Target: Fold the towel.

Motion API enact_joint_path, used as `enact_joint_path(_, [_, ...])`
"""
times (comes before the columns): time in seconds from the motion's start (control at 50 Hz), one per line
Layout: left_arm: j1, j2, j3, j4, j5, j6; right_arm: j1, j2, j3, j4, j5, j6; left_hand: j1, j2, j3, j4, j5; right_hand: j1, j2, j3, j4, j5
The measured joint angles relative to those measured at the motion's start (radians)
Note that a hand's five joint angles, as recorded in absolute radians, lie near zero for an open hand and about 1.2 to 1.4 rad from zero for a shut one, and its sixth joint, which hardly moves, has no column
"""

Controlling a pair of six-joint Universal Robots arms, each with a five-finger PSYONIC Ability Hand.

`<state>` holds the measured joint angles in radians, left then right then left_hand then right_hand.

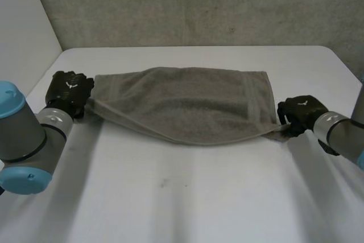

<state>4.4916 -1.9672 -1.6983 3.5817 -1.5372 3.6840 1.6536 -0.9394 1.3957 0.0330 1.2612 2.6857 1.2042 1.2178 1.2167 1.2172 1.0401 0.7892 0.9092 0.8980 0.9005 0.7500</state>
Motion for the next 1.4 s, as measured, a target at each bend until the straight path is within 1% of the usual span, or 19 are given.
enact_joint_path(0.1, [-0.001,0.012,-0.007,-0.004,0.0,-0.001,-0.036,-0.003,0.009,-0.005,-0.029,0.095,0.0,0.0,0.0,0.0,0.0,0.0,0.0,0.0,0.0,0.0])
enact_joint_path(0.32, [-0.005,0.02,-0.027,-0.02,0.0,-0.004,-0.056,-0.005,0.015,0.012,-0.053,0.185,0.0,0.0,0.0,0.0,0.0,0.001,0.001,0.003,0.0,-0.002])
enact_joint_path(0.34, [-0.004,0.023,-0.028,-0.024,0.0,-0.004,-0.058,-0.006,0.014,0.016,-0.054,0.211,0.0,0.0,0.0,0.0,0.0,0.013,0.018,0.016,0.014,0.007])
enact_joint_path(0.4, [-0.003,0.033,-0.029,-0.035,0.0,-0.004,-0.061,-0.009,0.014,0.024,-0.059,0.278,0.0,0.0,0.0,0.0,0.0,0.175,0.244,0.252,0.252,0.193])
enact_joint_path(0.56, [-0.001,0.084,-0.03,-0.096,0.001,-0.005,-0.082,-0.063,0.025,0.014,-0.08,0.336,0.0,0.0,0.0,0.0,0.0,0.176,0.27,0.288,0.293,0.22])
enact_joint_path(0.66, [-0.004,0.144,-0.032,-0.173,0.002,-0.004,-0.094,-0.156,0.042,0.029,-0.119,0.275,0.0,0.0,0.0,0.0,0.0,0.176,0.27,0.288,0.293,0.224])
enact_joint_path(0.7, [-0.004,0.183,-0.036,-0.244,0.004,-0.002,-0.101,-0.219,0.061,0.086,-0.157,0.179,0.0,0.0,0.0,0.0,0.0,0.176,0.27,0.288,0.293,0.225])
enact_joint_path(0.72, [-0.004,0.183,-0.036,-0.244,0.004,-0.002,-0.101,-0.219,0.061,0.086,-0.157,0.179,0.0,0.0,0.0,0.0,0.0,0.176,0.27,0.288,0.293,0.225])
enact_joint_path(0.74, [-0.003,0.208,-0.041,-0.306,0.006,0.0,-0.106,-0.253,0.078,0.145,-0.18,0.084,0.0,0.0,0.0,0.0,0.0,0.176,0.27,0.288,0.293,0.227])
enact_joint_path(0.8, [0.0,0.233,-0.047,-0.383,0.008,0.005,-0.115,-0.282,0.1,0.216,-0.194,-0.034,0.0,0.0,0.0,0.0,0.0,0.176,0.27,0.288,0.293,0.227])
enact_joint_path(0.84, [0.008,0.251,-0.056,-0.463,0.009,0.02,-0.134,-0.31,0.132,0.316,-0.194,-0.2,0.0,0.0,0.0,0.0,0.0,0.176,0.27,0.288,0.293,0.227])
enact_joint_path(0.92, [0.031,0.283,-0.09,-0.607,0.015,0.081,-0.174,-0.341,0.185,0.466,-0.166,-0.433,0.0,0.0,0.0,0.0,0.0,0.176,0.27,0.288,0.293,0.228])
enact_joint_path(1.0, [0.048,0.322,-0.135,-0.708,0.05,0.148,-0.242,-0.394,0.264,0.65,-0.115,-0.688,0.0,0.0,0.0,0.0,0.0,0.176,0.27,0.288,0.293,0.229])
enact_joint_path(1.06, [0.055,0.342,-0.156,-0.743,0.087,0.175,-0.272,-0.428,0.293,0.703,-0.101,-0.774,0.0,0.0,0.0,0.0,0.0,0.176,0.27,0.288,0.293,0.229])
enact_joint_path(1.16, [0.072,0.352,-0.145,-0.741,0.129,0.187,-0.284,-0.45,0.281,0.669,-0.105,-0.769,0.0,0.0,0.0,0.0,0.0,0.176,0.27,0.288,0.293,0.229])
enact_joint_path(1.28, [0.09,0.329,-0.089,-0.689,0.148,0.181,-0.265,-0.43,0.218,0.542,-0.112,-0.647,0.0,0.0,0.0,0.0,0.0,0.176,0.27,0.288,0.294,0.229])
enact_joint_path(1.3, [0.089,0.3,-0.058,-0.649,0.148,0.178,-0.257,-0.42,0.207,0.524,-0.111,-0.628,0.0,0.0,0.0,0.0,0.0,0.176,0.27,0.288,0.293,0.229])
enact_joint_path(1.34, [0.087,0.271,-0.032,-0.614,0.147,0.175,-0.206,-0.366,0.153,0.45,-0.104,-0.549,0.0,0.0,0.0,0.0,0.0,0.176,0.27,0.288,0.293,0.23])
enact_joint_path(1.4, [0.076,0.167,0.052,-0.507,0.138,0.168,-0.111,-0.263,0.057,0.335,-0.063,-0.435,0.0,0.0,0.0,0.0,0.0,0.176,0.271,0.288,0.294,0.233])
